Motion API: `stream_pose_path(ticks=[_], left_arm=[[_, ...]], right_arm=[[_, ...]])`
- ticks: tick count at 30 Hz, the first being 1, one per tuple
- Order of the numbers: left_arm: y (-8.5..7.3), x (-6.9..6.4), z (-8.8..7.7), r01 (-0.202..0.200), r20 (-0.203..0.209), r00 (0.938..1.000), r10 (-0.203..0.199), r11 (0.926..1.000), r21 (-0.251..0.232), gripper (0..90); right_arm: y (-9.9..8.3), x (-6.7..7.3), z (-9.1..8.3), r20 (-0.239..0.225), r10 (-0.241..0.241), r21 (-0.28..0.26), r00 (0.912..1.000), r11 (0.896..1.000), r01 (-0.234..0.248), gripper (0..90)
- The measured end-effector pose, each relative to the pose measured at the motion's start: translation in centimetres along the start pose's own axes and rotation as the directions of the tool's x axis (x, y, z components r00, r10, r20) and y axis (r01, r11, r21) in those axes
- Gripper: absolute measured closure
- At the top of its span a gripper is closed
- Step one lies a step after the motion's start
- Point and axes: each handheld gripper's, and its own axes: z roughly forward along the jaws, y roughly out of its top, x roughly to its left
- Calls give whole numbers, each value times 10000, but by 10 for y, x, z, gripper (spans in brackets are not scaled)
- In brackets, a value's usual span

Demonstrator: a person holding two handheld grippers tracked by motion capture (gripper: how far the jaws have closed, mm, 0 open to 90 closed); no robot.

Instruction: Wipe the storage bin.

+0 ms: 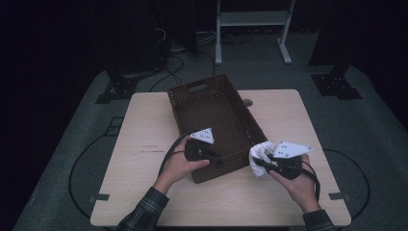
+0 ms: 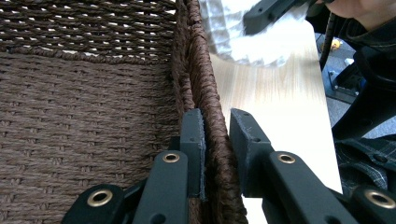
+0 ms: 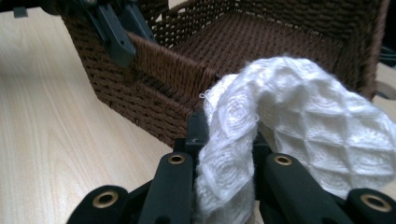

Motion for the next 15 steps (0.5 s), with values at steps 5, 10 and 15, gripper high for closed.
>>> stream_pose_path(ticks=[5,10,15], left_arm=[[0,0,0,-48,-20,10000,48,10000,25,751],[0,0,0,-21,-10,10000,21,10000,27,751],[0,0,0,-40,-17,10000,40,10000,64,751]], right_arm=[[-6,1,12,-127,74,393,9999,9992,-69,779],[-13,0,25,-207,-102,886,9997,9960,120,780],[-17,-1,30,-265,59,1021,9996,9948,-32,780]])
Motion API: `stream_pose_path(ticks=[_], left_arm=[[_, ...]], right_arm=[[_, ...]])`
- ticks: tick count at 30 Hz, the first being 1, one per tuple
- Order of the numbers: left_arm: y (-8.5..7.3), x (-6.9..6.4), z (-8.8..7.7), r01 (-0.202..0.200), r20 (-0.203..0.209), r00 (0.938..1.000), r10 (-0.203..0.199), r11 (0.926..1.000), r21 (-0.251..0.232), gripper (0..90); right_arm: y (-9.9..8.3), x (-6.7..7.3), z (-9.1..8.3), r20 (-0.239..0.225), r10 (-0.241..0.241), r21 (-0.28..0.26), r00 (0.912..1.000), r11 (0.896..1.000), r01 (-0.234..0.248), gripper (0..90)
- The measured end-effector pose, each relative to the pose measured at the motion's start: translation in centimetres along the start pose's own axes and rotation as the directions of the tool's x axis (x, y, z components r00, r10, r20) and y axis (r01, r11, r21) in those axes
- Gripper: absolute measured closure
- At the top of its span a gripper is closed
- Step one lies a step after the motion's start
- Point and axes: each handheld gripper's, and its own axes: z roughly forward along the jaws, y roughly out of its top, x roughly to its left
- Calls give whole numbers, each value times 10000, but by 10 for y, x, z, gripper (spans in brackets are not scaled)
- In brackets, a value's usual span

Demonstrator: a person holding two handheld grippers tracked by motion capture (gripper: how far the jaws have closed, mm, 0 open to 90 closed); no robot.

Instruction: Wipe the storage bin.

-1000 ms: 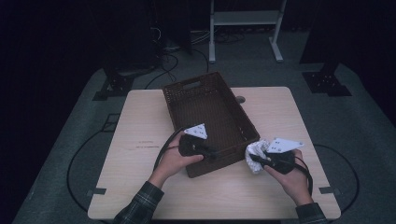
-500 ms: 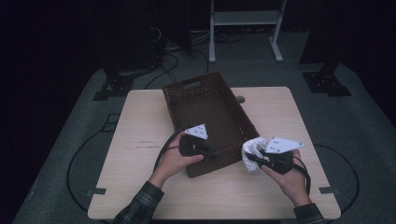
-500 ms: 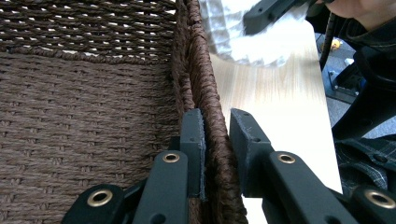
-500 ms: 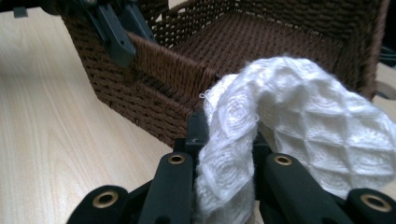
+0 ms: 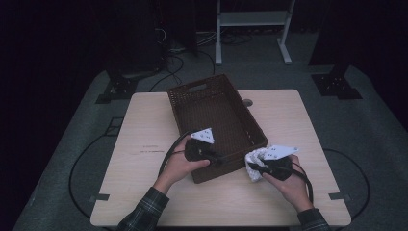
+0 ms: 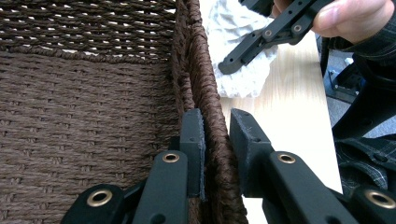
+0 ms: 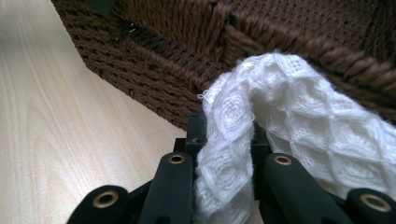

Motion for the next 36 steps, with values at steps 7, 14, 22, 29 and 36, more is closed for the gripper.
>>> stream_pose_path(ticks=[7,14,22,29,36], left_arm=[[0,0,0,3,6,10000,-3,10000,2,750],[0,0,0,42,9,10000,-42,10000,8,751],[0,0,0,10,6,10000,-10,10000,-14,751],[0,0,0,19,9,10000,-19,10000,25,751],[0,0,0,-5,12,10000,5,10000,44,751]], right_arm=[[-5,0,10,-130,113,377,9999,9992,-108,780],[-11,2,24,-313,58,996,9995,9950,-26,780],[1,12,12,-465,-246,337,9986,9991,262,778],[10,18,-2,-415,-433,-98,9982,9990,429,777],[25,27,-20,-454,-685,-1077,9966,9922,632,779]])
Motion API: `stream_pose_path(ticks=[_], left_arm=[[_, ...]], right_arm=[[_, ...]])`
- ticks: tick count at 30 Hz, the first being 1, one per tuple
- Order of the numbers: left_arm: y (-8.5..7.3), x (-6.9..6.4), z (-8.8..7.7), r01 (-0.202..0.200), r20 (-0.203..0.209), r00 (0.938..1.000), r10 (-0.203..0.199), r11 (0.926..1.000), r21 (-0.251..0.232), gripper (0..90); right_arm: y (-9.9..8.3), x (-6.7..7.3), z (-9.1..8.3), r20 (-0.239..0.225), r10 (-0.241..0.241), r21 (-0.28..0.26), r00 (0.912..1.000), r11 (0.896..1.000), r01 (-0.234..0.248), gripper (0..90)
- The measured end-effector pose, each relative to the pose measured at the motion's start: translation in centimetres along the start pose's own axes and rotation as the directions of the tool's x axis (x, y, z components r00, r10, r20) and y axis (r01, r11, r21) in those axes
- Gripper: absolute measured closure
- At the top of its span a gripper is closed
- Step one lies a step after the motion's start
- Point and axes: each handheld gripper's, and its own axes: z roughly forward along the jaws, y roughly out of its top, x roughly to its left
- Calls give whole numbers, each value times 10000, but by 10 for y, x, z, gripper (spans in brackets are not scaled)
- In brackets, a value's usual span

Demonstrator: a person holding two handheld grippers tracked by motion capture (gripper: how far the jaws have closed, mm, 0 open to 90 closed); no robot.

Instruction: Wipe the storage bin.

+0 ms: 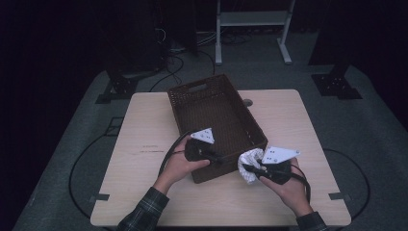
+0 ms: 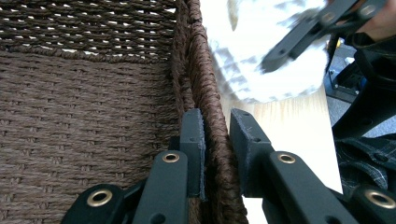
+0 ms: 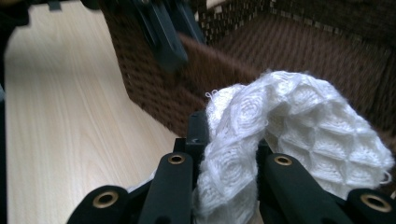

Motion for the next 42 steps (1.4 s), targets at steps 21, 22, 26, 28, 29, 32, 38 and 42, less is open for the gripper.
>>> stream_pose_path(ticks=[21,22,26,28,29,32,38,42], left_arm=[[0,0,0,28,-19,10000,-28,10000,-39,752],[0,-1,0,36,-22,10000,-36,10000,-39,752],[0,0,0,-37,-36,10000,37,10000,-8,752],[0,0,0,-18,-24,10000,18,10000,-9,751],[0,0,0,-18,-24,10000,18,10000,-9,751],[0,0,0,7,-27,10000,-7,10000,-10,752],[0,0,0,11,-25,10000,-11,10000,-10,752],[0,0,0,34,-4,10000,-34,10000,-11,751]], right_arm=[[-8,-1,34,-500,-56,845,9987,9964,98,787],[-10,-1,36,-587,8,943,9983,9955,47,787],[-15,0,45,-675,35,1261,9977,9920,50,787],[-19,0,50,-732,-34,1509,9973,9884,144,787],[-19,0,50,-732,-34,1509,9973,9884,144,787],[-22,0,57,-816,33,1783,9967,9839,113,787],[-24,2,62,-853,-1,2025,9964,9791,174,787],[-18,7,56,-890,-150,1702,9959,9849,301,786]])
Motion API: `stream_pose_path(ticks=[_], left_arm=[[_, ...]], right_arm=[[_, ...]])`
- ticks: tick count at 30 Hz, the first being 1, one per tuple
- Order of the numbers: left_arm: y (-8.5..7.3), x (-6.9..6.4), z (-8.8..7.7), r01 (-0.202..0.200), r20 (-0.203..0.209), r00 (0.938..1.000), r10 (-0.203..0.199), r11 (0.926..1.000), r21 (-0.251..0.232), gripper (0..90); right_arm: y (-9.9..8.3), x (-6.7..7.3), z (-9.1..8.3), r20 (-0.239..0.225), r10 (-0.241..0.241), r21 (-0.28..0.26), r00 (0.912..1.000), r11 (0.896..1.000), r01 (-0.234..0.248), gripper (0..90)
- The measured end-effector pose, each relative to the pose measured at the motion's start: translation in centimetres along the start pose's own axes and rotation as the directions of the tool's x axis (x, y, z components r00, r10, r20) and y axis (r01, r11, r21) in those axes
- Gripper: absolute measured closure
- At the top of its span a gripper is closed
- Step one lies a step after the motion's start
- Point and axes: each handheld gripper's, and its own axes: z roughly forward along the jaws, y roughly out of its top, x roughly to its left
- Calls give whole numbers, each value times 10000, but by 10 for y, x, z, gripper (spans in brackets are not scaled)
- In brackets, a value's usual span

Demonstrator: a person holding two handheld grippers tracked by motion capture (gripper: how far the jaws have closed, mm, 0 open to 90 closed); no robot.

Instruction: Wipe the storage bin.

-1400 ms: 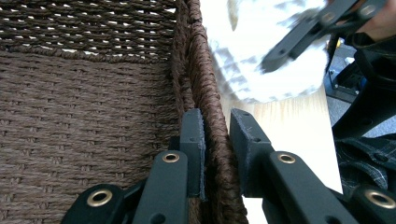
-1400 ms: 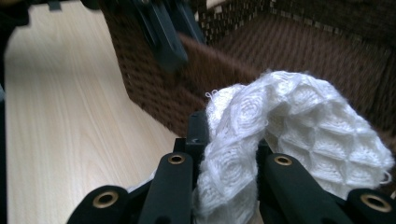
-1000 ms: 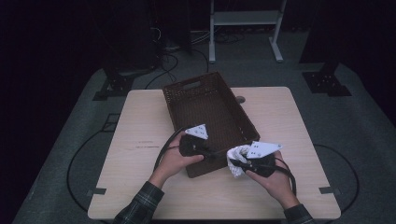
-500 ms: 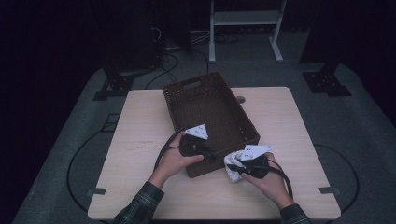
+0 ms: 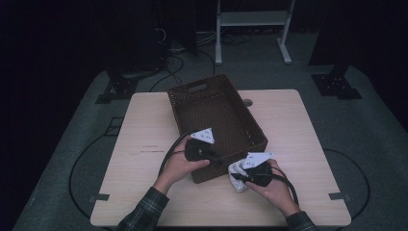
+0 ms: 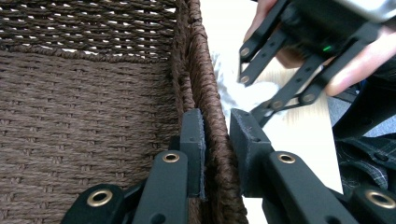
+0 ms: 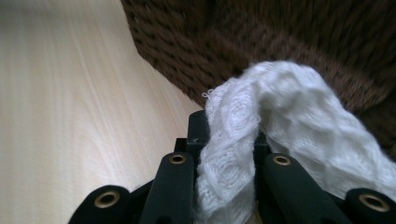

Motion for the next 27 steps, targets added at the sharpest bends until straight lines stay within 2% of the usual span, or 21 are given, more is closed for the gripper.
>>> stream_pose_path(ticks=[2,3,4,5,6,7,8,12,23,27], left_arm=[[0,0,0,-54,-7,10000,54,10000,-7,751],[0,0,0,-54,-7,10000,54,10000,-7,751],[0,0,0,-28,-11,10000,28,10000,19,751],[0,0,0,-28,-11,10000,28,10000,19,751],[0,0,0,-32,1,10000,32,10000,22,751],[0,0,0,-32,1,10000,32,10000,22,751],[0,0,0,-30,-2,10000,30,10000,32,751],[0,0,0,-39,6,10000,39,10000,39,752],[0,1,0,-66,0,10000,66,10000,48,752],[0,0,0,-29,3,10000,29,10000,15,752]], right_arm=[[6,5,-10,55,-102,-330,9999,9994,104,785],[6,5,-10,55,-102,-330,9999,9994,104,785],[9,7,-16,120,-164,-630,9998,9979,171,785],[9,7,-16,120,-164,-630,9998,9979,171,785],[13,8,-23,146,-156,-949,9998,9953,170,785],[13,8,-23,146,-156,-949,9998,9953,170,785],[16,10,-30,176,-168,-1235,9997,9922,188,785],[21,13,-34,244,-292,-1447,9993,9889,324,785],[24,16,-14,-91,-469,-1103,9989,9928,456,786],[21,16,-4,-265,-377,-866,9989,9956,353,787]])
